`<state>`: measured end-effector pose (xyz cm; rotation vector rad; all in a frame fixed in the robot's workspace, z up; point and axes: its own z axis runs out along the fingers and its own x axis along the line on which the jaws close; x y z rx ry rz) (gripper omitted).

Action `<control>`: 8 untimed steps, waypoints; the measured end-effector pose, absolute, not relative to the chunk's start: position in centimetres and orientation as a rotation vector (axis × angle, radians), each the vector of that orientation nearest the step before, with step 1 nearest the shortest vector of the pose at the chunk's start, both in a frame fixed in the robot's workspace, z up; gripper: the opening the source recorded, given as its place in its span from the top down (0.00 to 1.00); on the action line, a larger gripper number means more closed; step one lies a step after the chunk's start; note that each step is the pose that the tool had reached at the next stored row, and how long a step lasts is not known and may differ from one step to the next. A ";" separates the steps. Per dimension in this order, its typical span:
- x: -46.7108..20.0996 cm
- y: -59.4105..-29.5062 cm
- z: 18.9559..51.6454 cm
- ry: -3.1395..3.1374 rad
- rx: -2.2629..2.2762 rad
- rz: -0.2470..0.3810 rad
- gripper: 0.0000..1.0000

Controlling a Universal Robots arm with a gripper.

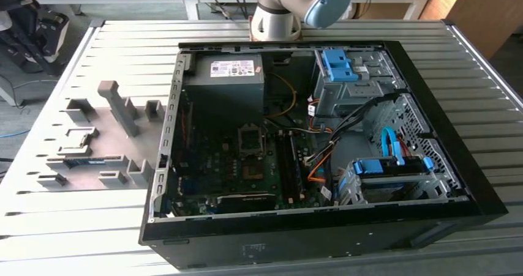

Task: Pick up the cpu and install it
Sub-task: 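Reach for the cpu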

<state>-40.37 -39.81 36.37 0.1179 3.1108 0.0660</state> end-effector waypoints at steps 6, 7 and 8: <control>-41.3 -39.8 36.0 3.111 0.118 0.066 0.90; -41.5 -39.8 35.9 3.111 0.118 0.066 0.90; -41.6 -39.8 35.9 3.111 0.118 0.066 0.90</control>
